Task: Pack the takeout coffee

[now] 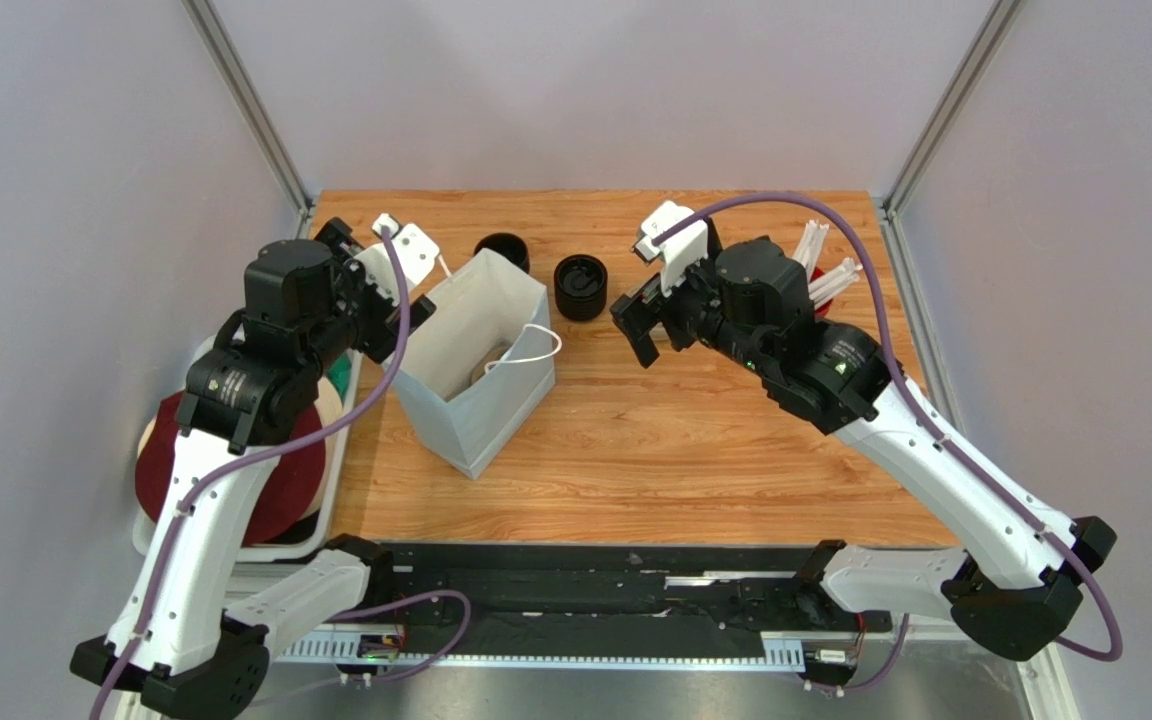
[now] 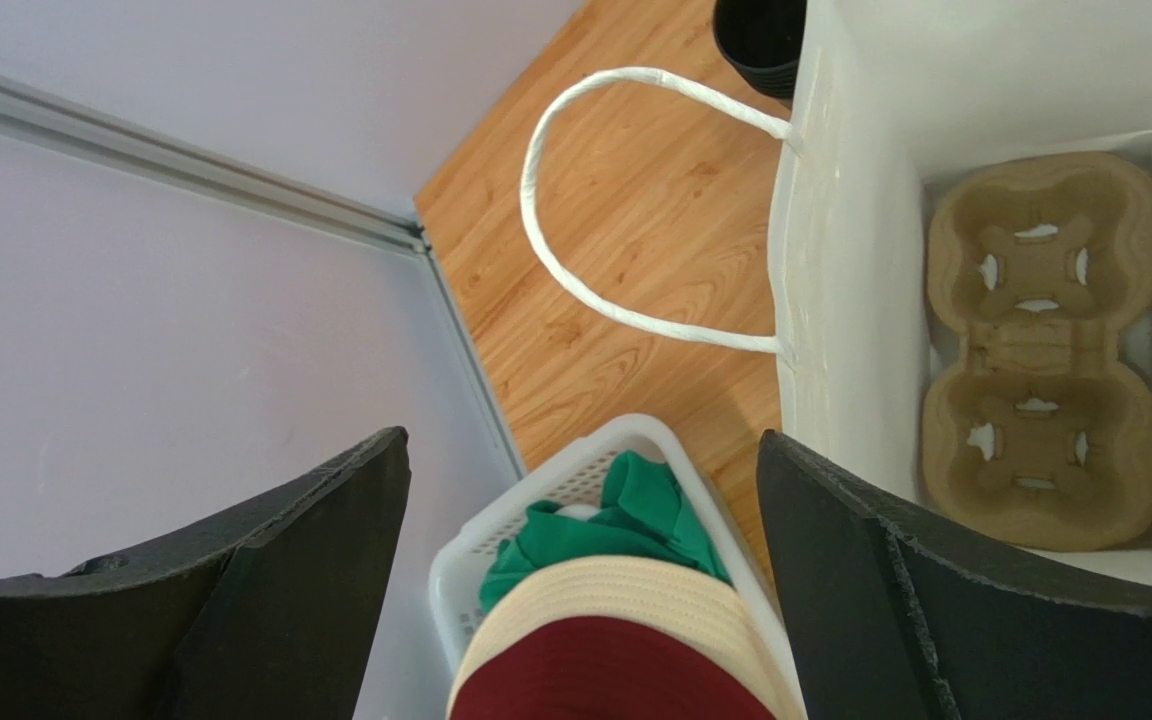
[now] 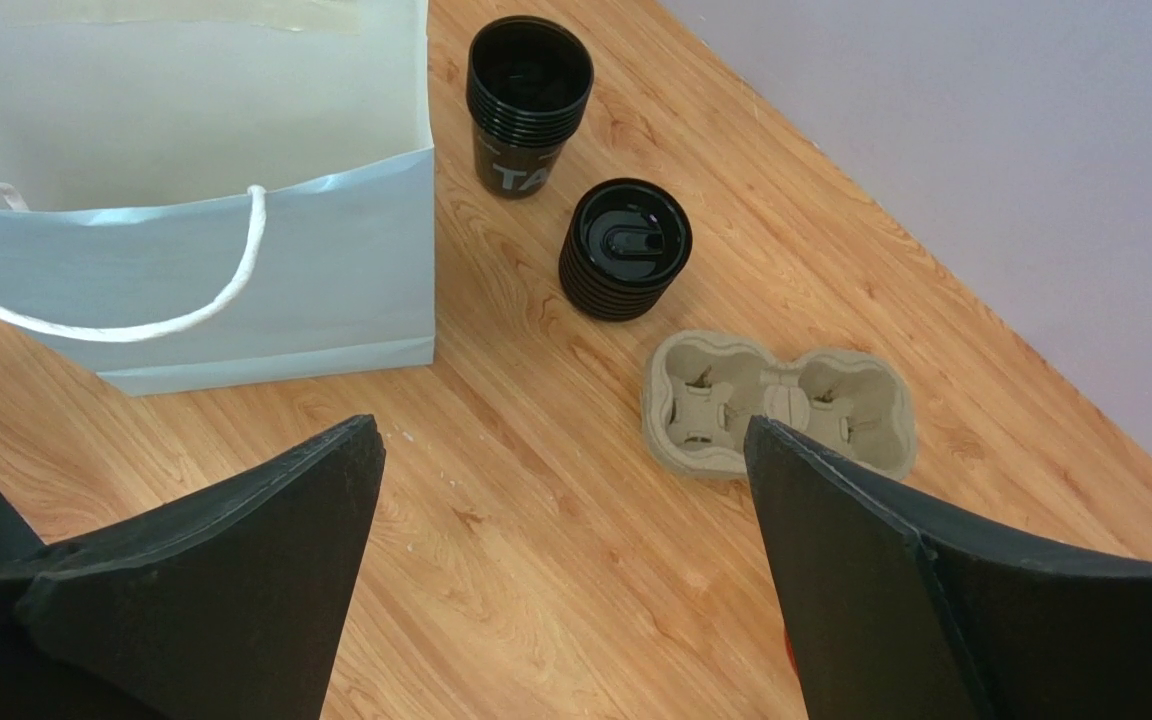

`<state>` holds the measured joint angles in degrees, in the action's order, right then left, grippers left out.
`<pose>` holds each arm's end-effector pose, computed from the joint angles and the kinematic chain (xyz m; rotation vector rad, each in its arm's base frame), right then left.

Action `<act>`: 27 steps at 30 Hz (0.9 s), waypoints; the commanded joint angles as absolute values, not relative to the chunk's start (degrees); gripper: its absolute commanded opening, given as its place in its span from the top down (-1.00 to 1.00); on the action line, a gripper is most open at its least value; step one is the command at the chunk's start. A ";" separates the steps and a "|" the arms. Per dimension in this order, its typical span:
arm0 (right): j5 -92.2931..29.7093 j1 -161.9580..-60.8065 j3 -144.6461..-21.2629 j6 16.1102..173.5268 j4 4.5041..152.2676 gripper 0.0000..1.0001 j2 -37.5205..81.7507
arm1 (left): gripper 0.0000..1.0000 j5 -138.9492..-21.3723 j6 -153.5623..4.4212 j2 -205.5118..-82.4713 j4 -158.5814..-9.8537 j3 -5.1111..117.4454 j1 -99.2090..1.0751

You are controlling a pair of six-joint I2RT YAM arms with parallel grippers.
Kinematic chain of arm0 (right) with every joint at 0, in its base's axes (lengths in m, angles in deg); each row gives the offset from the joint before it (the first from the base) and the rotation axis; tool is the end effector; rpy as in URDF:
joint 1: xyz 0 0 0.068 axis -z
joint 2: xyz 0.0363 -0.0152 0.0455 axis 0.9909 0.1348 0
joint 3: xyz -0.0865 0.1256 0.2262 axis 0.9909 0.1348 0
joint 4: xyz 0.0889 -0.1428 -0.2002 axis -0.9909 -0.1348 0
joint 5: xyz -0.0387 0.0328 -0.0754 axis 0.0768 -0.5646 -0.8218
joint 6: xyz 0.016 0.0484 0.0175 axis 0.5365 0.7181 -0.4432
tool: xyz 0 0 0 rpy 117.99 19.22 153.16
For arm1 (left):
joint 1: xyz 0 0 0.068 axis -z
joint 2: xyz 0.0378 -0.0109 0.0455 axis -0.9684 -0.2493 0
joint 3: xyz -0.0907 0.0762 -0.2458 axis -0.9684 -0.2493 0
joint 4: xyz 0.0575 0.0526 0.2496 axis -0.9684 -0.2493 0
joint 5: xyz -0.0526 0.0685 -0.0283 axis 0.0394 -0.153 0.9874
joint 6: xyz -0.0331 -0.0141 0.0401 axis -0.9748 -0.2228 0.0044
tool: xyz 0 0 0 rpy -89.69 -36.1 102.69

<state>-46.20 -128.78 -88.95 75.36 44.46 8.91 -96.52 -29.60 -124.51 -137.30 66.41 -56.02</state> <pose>0.1727 0.1758 0.4359 -0.8829 1.7272 0.2722 0.1562 -0.0501 0.4499 0.8113 1.8346 0.2963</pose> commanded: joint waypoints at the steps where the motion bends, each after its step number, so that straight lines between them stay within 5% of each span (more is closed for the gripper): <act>1: -44.38 -127.61 -87.66 77.28 49.36 -0.94 5.81 | -0.87 -90.01 -30.21 -126.06 -137.04 64.86 -59.21; 19: -44.56 -127.52 -83.26 76.58 52.00 -0.94 2.65 | -0.69 -79.11 -32.14 -133.36 -136.69 63.36 -63.79; 27: -44.12 -127.52 -82.56 76.49 52.44 -0.93 1.94 | -0.29 -78.05 -33.02 -134.59 -135.37 61.96 -65.19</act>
<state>-44.76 -127.75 -83.04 76.19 49.44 3.71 -80.11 -31.68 -134.23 -137.48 62.72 -64.12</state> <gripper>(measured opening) 0.970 0.695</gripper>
